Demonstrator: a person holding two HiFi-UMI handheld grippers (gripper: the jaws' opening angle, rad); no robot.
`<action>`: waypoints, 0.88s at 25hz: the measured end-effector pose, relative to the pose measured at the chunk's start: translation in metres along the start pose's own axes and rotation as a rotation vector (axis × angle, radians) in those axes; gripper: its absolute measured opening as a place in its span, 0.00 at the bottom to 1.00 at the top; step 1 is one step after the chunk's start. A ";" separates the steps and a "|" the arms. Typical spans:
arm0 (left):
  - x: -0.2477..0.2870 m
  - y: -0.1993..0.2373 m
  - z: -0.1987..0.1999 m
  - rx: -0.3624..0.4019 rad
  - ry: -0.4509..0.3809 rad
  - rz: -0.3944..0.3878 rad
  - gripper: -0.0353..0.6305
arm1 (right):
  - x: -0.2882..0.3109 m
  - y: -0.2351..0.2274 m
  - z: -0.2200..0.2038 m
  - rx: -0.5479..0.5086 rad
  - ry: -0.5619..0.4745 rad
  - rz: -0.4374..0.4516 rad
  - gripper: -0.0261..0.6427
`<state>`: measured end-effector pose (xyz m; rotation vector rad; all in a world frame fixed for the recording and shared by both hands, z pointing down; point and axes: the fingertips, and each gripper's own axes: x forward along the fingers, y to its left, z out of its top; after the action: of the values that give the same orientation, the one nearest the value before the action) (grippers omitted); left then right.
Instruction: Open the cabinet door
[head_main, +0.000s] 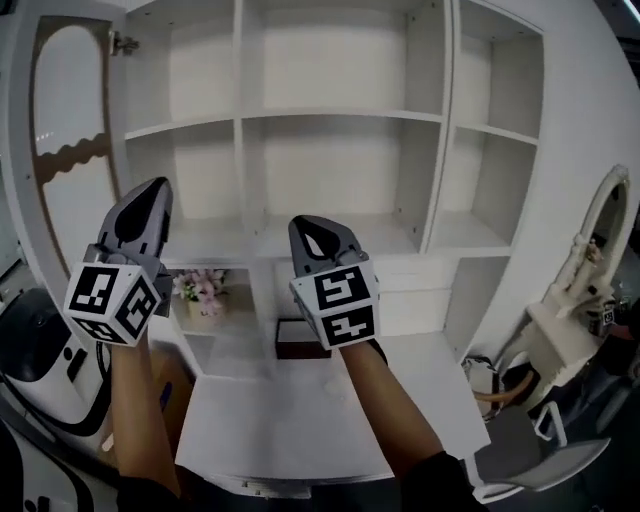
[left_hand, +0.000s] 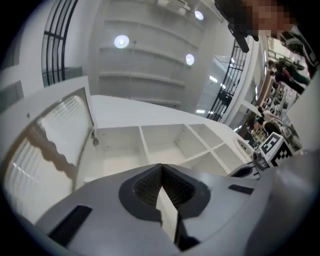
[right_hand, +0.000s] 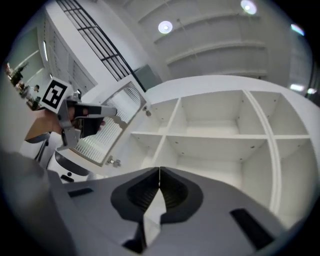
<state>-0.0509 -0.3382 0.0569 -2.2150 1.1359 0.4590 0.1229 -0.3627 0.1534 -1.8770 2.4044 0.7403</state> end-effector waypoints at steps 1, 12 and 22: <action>0.008 -0.016 -0.011 -0.037 -0.001 -0.017 0.07 | -0.011 -0.018 -0.006 -0.006 0.016 -0.034 0.07; 0.063 -0.139 -0.084 -0.240 0.048 -0.206 0.07 | -0.108 -0.122 -0.062 -0.006 0.151 -0.288 0.07; -0.018 -0.179 -0.209 -0.349 0.332 -0.154 0.06 | -0.124 -0.064 -0.161 0.190 0.270 -0.186 0.07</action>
<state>0.0919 -0.3818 0.2893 -2.7389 1.1017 0.2419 0.2618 -0.3187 0.3092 -2.1998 2.2941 0.2518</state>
